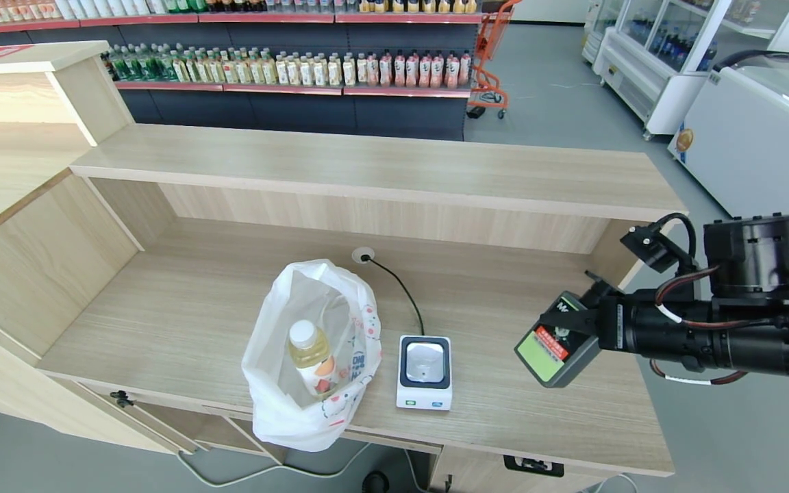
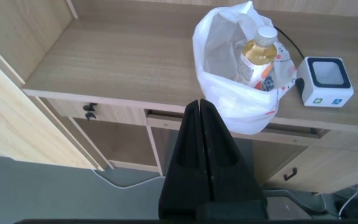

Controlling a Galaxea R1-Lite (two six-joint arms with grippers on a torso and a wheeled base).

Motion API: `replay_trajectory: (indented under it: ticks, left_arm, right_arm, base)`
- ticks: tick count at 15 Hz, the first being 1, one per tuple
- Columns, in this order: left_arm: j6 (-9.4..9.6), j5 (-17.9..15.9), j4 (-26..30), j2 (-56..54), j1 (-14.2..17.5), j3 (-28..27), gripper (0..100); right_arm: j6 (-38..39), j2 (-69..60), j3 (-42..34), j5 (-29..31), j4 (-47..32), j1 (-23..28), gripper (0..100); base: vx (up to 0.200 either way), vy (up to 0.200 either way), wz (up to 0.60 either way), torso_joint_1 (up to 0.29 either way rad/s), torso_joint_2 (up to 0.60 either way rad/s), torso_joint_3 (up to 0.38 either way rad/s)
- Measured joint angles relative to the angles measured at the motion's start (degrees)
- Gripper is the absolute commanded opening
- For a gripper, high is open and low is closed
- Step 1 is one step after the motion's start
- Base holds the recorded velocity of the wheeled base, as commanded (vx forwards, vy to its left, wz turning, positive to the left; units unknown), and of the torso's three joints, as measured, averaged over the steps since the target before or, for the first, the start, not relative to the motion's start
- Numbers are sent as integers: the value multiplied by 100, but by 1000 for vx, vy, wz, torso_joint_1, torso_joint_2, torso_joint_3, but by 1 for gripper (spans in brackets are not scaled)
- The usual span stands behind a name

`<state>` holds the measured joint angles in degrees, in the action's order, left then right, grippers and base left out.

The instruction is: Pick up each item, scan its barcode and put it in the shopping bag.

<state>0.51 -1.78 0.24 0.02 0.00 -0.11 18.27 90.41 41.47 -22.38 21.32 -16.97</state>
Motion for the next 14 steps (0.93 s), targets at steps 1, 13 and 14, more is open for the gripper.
replay_trajectory:
  ticks: [1,13,14]
  left_arm:
    - [0,1,-2,2,0,0,0]
    - [4,4,0,0,0,0,0]
    - [4,1,-2,0,0,1,0]
  right_arm:
    - [-7,11,0,2,0,-2,0]
    - [-148,505,0,978,347,-511,0]
    - [-161,623,48,1248,422,-533,0]
  base:
    - [0,0,0,0,0,0]
    - [0,150,0,1,3,2]
    - [0,0,0,0,0,0]
